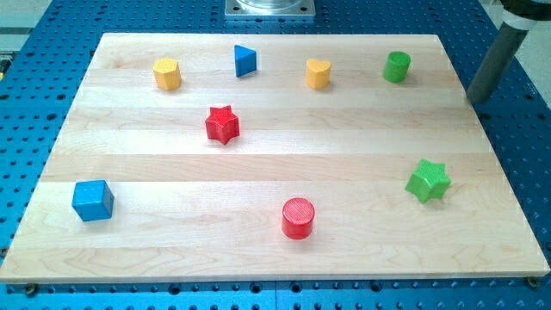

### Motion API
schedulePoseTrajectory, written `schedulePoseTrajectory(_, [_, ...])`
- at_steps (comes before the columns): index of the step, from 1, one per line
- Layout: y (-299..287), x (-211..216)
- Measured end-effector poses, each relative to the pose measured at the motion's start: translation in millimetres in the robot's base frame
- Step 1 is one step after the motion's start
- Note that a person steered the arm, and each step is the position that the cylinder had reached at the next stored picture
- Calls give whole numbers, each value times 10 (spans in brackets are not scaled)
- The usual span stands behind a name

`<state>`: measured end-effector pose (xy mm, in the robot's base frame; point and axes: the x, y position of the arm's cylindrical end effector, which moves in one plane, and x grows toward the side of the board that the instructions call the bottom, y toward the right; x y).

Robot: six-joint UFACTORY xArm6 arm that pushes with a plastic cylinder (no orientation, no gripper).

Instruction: Move your arm diagonally bottom left to the green circle

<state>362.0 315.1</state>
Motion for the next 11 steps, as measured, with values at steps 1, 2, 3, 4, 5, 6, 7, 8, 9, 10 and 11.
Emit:
schedulePoseTrajectory(1, [-453,19])
schedulePoseTrajectory(2, [-607,118])
schedulePoseTrajectory(3, [-634,118])
schedulePoseTrajectory(4, [-634,118])
schedulePoseTrajectory(5, [-634,101])
schedulePoseTrajectory(6, [-608,107])
schedulePoseTrajectory(7, [-608,102])
schedulePoseTrajectory(8, [-629,76])
schedulePoseTrajectory(9, [-629,157])
schedulePoseTrajectory(10, [-659,207])
schedulePoseTrajectory(11, [-705,402])
